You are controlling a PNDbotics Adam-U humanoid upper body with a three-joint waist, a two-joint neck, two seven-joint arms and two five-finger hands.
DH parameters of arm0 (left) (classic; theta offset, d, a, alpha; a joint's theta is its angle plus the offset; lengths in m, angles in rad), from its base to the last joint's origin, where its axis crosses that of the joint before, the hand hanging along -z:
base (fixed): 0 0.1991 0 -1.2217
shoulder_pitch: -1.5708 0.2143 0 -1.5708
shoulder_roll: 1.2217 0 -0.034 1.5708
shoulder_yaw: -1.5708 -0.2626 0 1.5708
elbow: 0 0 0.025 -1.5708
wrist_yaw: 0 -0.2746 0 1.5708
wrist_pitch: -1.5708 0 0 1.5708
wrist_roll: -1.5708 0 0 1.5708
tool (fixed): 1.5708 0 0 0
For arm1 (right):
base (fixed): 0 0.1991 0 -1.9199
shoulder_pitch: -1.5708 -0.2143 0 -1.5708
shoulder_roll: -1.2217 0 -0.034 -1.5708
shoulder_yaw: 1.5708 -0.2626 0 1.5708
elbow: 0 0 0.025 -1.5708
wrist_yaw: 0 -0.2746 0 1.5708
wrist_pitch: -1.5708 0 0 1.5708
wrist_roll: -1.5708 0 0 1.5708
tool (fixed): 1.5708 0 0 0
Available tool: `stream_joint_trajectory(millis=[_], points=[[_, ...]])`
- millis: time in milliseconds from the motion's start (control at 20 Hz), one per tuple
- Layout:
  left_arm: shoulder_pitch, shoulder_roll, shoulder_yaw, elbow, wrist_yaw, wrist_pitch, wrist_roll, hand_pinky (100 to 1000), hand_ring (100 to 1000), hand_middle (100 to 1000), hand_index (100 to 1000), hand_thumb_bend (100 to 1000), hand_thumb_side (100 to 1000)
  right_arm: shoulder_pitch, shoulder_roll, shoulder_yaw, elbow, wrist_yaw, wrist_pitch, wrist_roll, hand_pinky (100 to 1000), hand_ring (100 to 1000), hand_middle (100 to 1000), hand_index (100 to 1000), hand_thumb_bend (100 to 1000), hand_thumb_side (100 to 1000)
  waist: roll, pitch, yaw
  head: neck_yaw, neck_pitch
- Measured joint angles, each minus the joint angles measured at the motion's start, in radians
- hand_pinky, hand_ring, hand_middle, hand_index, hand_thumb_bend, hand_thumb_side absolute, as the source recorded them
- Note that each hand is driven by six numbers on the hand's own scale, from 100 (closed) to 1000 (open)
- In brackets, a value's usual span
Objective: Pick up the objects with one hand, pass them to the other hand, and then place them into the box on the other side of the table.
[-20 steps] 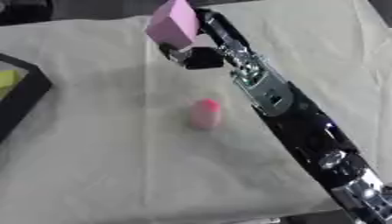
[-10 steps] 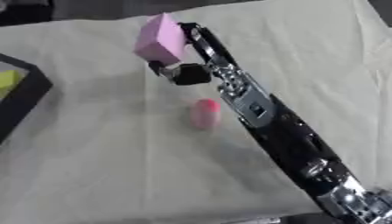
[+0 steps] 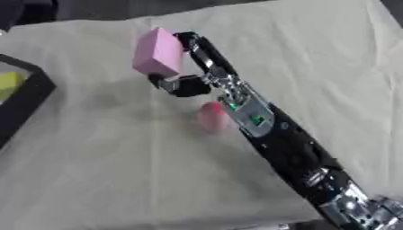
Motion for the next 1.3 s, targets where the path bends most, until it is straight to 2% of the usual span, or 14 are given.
stream_joint_trajectory(millis=[400,700,950,1300], points=[[-0.023,-0.041,-0.04,0.0,-0.045,0.014,-0.058,751,705,646,733,384,437,-0.001,0.017,0.01,0.019,0.019,-0.02,0.003,792,588,573,698,237,199,0.0,0.0,0.002,0.004,0.0],[-0.048,-0.078,-0.098,0.011,-0.106,0.035,-0.131,757,712,656,739,392,442,-0.004,0.042,0.019,0.039,0.05,-0.034,0.007,792,589,574,698,237,195,0.0,-0.002,0.009,-0.002,0.0],[-0.072,-0.113,-0.111,0.038,-0.167,0.034,-0.2,759,717,662,744,398,447,-0.005,0.05,0.025,0.049,0.069,-0.048,0.008,792,589,574,698,239,192,0.0,-0.004,0.013,-0.007,0.0],[-0.083,-0.16,-0.129,0.089,-0.236,0.016,-0.244,770,735,688,760,411,450,-0.008,0.07,0.025,0.062,0.088,-0.062,0.01,792,589,575,698,239,190,0.008,-0.004,0.024,-0.012,0.0]])
